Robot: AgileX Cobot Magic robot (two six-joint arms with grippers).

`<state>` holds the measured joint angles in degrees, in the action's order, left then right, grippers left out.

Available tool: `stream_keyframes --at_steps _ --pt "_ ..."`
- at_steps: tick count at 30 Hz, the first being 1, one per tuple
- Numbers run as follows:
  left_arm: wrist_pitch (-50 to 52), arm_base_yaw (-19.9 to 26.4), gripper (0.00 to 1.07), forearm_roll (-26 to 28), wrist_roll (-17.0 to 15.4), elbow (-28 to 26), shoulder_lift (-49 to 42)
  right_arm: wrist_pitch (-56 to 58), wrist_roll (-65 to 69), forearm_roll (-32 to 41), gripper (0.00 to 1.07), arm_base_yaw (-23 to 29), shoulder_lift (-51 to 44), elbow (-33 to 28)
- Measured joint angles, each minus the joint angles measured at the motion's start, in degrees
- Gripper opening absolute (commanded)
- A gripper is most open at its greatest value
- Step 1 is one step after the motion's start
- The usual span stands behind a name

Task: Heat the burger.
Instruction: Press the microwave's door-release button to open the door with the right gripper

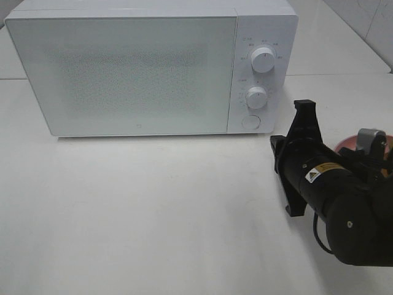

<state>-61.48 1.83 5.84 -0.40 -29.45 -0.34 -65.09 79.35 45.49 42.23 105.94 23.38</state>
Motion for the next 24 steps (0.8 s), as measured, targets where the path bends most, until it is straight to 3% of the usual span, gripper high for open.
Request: stream_keyframes --at_steps 24 --pt "0.0 0.0 0.86 0.0 0.0 0.0 0.0 -0.34 2.46 -6.93 0.0 -5.67 11.52 11.57"
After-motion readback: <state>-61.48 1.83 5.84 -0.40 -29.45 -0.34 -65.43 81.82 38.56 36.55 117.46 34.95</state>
